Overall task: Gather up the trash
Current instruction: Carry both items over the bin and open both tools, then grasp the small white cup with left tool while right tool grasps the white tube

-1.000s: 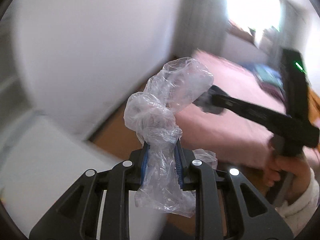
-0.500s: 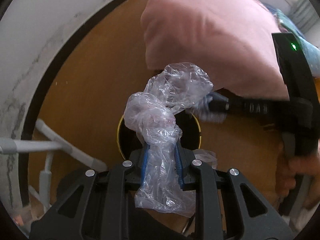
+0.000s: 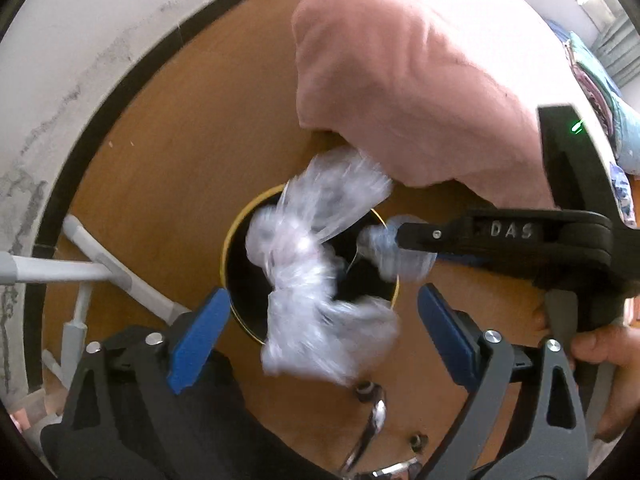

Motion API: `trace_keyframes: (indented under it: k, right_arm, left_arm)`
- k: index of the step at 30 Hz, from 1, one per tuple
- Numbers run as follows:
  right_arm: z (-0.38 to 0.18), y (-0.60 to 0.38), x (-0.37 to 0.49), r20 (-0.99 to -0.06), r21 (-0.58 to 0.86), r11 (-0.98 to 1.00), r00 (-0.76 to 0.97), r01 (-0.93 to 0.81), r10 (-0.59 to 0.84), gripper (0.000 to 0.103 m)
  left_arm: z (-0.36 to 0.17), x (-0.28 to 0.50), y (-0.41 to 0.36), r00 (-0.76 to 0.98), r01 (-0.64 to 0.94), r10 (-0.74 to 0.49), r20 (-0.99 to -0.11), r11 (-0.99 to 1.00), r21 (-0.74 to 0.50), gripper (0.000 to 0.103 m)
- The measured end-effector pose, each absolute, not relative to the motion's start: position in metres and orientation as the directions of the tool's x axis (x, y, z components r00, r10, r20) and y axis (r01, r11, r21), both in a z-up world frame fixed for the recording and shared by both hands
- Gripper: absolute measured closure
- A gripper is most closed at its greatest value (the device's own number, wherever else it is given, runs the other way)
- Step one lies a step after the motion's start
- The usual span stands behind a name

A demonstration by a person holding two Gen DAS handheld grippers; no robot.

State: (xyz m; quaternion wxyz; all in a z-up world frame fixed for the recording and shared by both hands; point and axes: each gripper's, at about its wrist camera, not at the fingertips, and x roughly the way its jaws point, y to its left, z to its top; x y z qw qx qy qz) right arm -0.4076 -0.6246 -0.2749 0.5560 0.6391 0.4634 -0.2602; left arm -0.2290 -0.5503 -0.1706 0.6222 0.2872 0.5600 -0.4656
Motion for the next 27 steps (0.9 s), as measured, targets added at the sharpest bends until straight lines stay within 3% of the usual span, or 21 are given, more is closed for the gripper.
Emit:
trace_keyframes:
  k: [1, 7, 11, 14, 18, 21, 24, 27]
  right_arm:
    - [-0.277, -0.626, -0.413, -0.846, 0.467, 0.021, 0.44, 0.884, 0.301, 0.01]
    - [-0.256, -0.644, -0.433, -0.91, 0.382, -0.003, 0.376, 0.924, 0.175, 0.01]
    - [-0.188, -0.657, -0.45, -0.968, 0.13, -0.021, 0.122, 0.991, -0.219, 0.009]
    - [-0.122, -0.649, -0.45, -0.838, -0.04, 0.025, -0.02, 0.999, -0.545, 0.007]
    - [-0.062, -0.623, -0.433, -0.654, -0.143, 0.108, -0.012, 0.984, -0.756, 0.007]
    - [-0.035, -0.6, -0.418, -0.587, -0.124, 0.192, 0.084, 0.974, -0.805, 0.007]
    - [-0.012, -0.575, -0.395, -0.523, -0.166, 0.267, 0.145, 0.949, -0.84, 0.007]
    - [0.011, -0.551, -0.37, -0.488, -0.165, 0.37, 0.251, 0.914, -0.836, 0.007]
  left_arm:
    - [-0.169, -0.231, -0.549, -0.056, 0.905, -0.257, -0.965, 0.395, -0.158, 0.011]
    - [-0.144, -0.244, -0.544, 0.009, 0.934, -0.301, -0.953, 0.342, -0.099, 0.011]
    - [-0.05, -0.274, -0.532, 0.08, 0.977, -0.528, -0.845, 0.209, -0.038, 0.008]
    - [0.038, -0.268, -0.494, 0.108, 0.981, -0.691, -0.715, 0.188, -0.034, 0.006]
    - [0.101, -0.211, -0.415, 0.264, 0.942, -0.738, -0.622, 0.334, 0.003, 0.006]
    - [0.117, -0.159, -0.336, 0.458, 0.853, -0.671, -0.583, 0.516, 0.076, 0.006]
    - [0.113, -0.097, -0.234, 0.646, 0.662, -0.477, -0.596, 0.739, 0.126, 0.006]
    - [0.099, -0.042, -0.129, 0.724, 0.423, -0.251, -0.642, 0.897, 0.126, 0.006]
